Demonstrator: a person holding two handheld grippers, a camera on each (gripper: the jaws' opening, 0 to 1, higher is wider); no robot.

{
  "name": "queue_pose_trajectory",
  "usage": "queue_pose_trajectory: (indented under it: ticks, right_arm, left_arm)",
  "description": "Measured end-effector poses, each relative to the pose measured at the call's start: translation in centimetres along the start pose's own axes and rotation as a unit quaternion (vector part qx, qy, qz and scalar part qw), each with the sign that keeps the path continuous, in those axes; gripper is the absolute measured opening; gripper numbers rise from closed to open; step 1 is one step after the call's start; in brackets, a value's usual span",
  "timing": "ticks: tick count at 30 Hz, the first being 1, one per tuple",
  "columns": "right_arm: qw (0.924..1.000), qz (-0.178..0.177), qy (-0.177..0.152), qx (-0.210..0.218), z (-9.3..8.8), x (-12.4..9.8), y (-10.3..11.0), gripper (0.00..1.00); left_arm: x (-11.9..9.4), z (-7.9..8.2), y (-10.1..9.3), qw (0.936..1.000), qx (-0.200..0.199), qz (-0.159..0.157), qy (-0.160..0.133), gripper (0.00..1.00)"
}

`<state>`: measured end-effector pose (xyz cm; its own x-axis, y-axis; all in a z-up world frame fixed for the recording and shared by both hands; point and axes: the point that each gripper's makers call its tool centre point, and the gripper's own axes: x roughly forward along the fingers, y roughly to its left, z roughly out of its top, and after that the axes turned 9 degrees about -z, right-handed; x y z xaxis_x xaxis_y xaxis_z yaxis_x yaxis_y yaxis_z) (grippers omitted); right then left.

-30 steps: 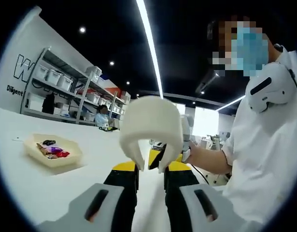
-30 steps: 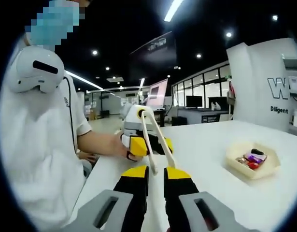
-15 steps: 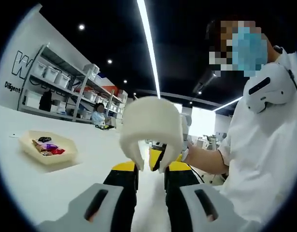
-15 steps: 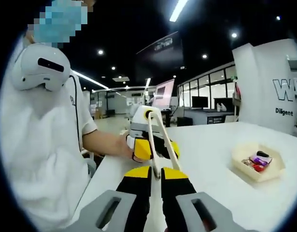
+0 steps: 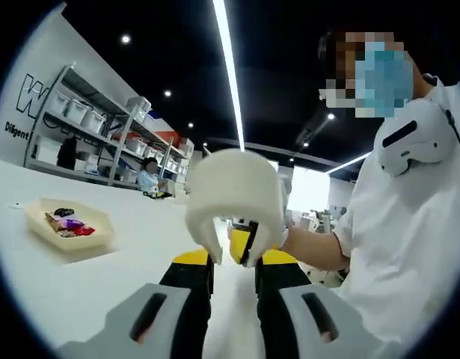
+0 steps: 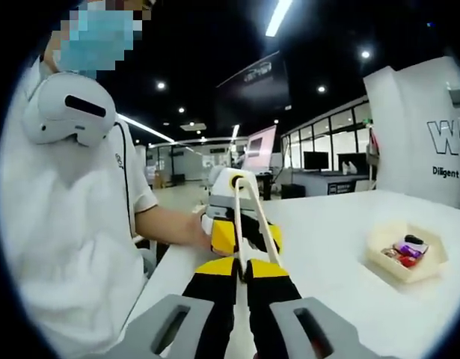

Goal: Place the target food into the container with the food tongs after gripping and lifting it, then release it inside without dropping or visibly crushing the food.

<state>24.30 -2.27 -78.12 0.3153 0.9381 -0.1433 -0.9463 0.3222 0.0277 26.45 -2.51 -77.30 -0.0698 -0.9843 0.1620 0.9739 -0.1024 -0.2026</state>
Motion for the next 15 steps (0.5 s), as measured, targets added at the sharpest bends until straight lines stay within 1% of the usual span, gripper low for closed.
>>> queue_pose_trajectory:
  ticks: [15]
  right_arm:
    - [0.9999,0.011,-0.004,-0.010,0.06,0.01,0.62,0.00]
  left_arm:
    - [-0.10,-0.03,-0.13,0.9998,-0.014,-0.007,-0.008,0.22]
